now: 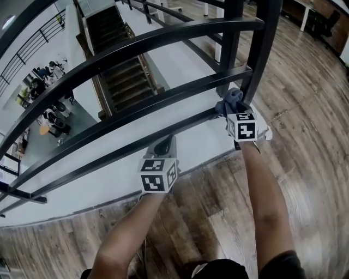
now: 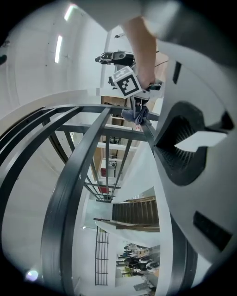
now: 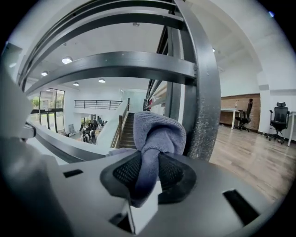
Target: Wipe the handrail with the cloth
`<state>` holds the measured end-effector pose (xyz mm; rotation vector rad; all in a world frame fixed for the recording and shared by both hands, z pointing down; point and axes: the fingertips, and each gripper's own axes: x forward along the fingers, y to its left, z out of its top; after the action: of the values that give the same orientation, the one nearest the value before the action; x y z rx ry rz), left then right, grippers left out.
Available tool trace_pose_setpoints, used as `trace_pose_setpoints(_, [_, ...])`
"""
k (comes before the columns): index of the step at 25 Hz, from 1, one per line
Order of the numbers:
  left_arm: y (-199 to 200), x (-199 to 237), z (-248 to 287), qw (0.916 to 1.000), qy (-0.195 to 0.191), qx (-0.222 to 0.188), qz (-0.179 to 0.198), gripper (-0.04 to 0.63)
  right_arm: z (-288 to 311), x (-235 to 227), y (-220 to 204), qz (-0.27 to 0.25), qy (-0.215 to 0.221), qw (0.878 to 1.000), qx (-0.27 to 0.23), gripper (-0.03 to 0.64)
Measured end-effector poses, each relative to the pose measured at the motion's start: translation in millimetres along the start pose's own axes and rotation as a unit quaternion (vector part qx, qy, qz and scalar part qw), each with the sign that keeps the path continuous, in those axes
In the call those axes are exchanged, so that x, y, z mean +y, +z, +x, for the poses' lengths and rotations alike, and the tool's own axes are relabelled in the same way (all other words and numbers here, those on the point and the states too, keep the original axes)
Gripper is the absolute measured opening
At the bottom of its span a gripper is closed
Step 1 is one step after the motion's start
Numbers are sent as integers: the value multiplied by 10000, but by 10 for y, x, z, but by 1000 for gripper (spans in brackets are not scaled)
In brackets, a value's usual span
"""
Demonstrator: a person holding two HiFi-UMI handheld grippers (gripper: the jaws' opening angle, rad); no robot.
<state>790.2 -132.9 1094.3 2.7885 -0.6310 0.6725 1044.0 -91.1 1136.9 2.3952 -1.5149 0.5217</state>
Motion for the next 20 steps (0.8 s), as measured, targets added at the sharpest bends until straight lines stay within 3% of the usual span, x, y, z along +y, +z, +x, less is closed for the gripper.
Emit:
trace_pose_setpoints(9, [-165,167,-89,9999,75,97,-8,-2,43,-222,-41,118,-181,9997,70,96])
trace_pose_setpoints(12, [-104,356,-306,9998,178,-6,-24,-2,-93,-84,75,390,-58,9990,-200,97])
trace_pose_setpoints(14, [257,438,-581,9996,261,-105,-87,-2,-387,68,453,399,63,9986,-335,97])
trace_pose_setpoints(18, [1584,457,-1473,9992,311,-159,-176,-2,-1379,541,1940,272,311,9985,-372,97])
trace_pose_setpoints(20, [1426,542,-1712,9994,307,-171,-27,-2,-1696,999,1909,218,476,9976,-453,97])
